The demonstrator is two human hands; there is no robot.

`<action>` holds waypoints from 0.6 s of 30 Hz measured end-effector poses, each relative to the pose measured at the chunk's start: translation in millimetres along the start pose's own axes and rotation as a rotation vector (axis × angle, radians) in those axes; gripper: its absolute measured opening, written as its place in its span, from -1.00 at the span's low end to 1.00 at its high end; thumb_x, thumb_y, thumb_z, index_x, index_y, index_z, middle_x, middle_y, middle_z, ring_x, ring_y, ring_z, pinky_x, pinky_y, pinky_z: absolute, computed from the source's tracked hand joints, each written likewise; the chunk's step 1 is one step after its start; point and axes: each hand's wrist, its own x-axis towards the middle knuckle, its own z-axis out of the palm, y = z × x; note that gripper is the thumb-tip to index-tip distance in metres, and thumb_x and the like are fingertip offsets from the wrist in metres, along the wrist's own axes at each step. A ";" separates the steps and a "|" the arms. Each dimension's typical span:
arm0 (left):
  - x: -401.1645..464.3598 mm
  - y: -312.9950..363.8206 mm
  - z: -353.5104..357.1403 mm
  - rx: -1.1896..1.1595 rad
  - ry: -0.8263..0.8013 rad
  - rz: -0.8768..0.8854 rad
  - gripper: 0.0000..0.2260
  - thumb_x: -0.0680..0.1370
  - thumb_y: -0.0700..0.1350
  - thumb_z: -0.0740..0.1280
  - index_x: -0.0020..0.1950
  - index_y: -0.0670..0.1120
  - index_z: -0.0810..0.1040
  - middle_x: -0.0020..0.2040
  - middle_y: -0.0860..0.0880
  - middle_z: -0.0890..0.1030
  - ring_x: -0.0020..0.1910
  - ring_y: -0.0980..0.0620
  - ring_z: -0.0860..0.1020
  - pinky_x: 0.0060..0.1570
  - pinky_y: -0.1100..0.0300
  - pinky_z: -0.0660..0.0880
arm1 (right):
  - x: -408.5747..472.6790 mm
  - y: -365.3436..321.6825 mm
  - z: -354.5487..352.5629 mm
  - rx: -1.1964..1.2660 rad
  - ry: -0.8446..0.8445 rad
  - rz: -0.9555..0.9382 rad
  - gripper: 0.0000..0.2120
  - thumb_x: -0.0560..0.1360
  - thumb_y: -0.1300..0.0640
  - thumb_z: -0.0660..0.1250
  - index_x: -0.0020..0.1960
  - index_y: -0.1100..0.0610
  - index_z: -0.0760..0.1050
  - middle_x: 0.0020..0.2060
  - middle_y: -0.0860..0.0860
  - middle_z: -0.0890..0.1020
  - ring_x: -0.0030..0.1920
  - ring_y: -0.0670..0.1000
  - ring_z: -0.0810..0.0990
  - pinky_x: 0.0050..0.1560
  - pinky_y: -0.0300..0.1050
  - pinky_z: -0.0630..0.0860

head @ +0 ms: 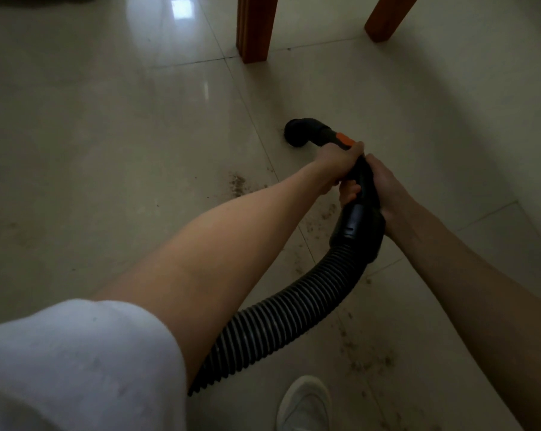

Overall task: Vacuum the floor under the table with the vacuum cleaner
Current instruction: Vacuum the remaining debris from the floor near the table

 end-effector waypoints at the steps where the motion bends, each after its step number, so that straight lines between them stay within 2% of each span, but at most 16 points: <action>1: 0.3 -1.3 -2.0 -0.020 0.024 0.012 -0.75 0.59 0.00 0.22 -0.21 -0.11 0.39 -0.13 -0.14 0.53 -0.10 -0.11 0.54 -0.02 0.04 0.52 | 0.4 0.0 2.2 -0.009 -0.008 0.015 -0.57 0.63 -0.15 0.03 -0.07 0.20 0.43 -0.58 0.00 0.40 -0.66 -0.13 0.37 -0.67 -0.34 0.34; 5: 2.1 -2.5 -12.4 -0.035 0.066 0.023 -0.75 0.59 0.00 0.22 -0.23 -0.09 0.38 -0.23 -0.08 0.51 -0.17 -0.08 0.54 0.00 0.06 0.53 | 5.1 1.5 13.3 -0.040 -0.011 0.024 -0.57 0.63 -0.16 0.02 -0.01 0.18 0.43 -0.60 0.01 0.46 -0.66 -0.13 0.38 -0.67 -0.34 0.34; 8: 1.5 3.4 -17.7 -0.025 0.037 0.000 -0.74 0.60 0.02 0.22 -0.19 -0.13 0.38 -0.27 -0.06 0.49 -0.30 0.01 0.50 -0.20 0.18 0.50 | 9.2 1.0 17.3 -0.028 0.029 0.004 -0.56 0.63 -0.17 0.03 0.04 0.20 0.43 -0.53 0.05 0.51 -0.65 -0.12 0.39 -0.66 -0.34 0.34; 10: 0.0 7.3 -19.5 -0.017 0.006 -0.020 -0.74 0.60 0.03 0.21 -0.06 -0.17 0.39 -0.26 -0.05 0.48 -0.35 0.05 0.48 -0.38 0.29 0.45 | 12.7 0.6 17.1 0.003 0.057 -0.004 -0.55 0.62 -0.17 0.05 0.11 0.21 0.44 -0.44 0.07 0.51 -0.64 -0.10 0.40 -0.65 -0.33 0.36; 13: -1.6 9.5 -20.6 -0.015 -0.006 -0.034 -0.71 0.60 0.05 0.20 0.03 -0.20 0.37 -0.26 -0.05 0.47 -0.37 0.07 0.46 -0.51 0.34 0.40 | 15.1 -0.5 15.9 0.010 0.063 0.001 -0.54 0.62 -0.17 0.07 0.18 0.20 0.42 -0.48 0.06 0.51 -0.63 -0.10 0.41 -0.64 -0.32 0.36; 15: -1.5 8.0 -21.7 -0.010 0.005 -0.021 -0.72 0.60 0.05 0.20 -0.05 -0.18 0.39 -0.26 -0.05 0.48 -0.37 0.06 0.47 -0.46 0.33 0.42 | 14.8 -1.7 16.8 -0.005 0.047 0.010 -0.55 0.62 -0.17 0.07 0.20 0.20 0.41 -0.49 0.04 0.47 -0.63 -0.11 0.40 -0.65 -0.32 0.36; 18: 0.2 4.1 -28.9 -0.021 0.049 0.019 -0.75 0.60 0.01 0.20 -0.20 -0.11 0.37 -0.27 -0.06 0.49 -0.32 0.02 0.49 -0.25 0.21 0.47 | 14.8 -1.3 24.4 -0.065 0.007 0.027 -0.56 0.63 -0.16 0.04 0.08 0.21 0.42 -0.56 0.03 0.46 -0.65 -0.12 0.38 -0.66 -0.34 0.34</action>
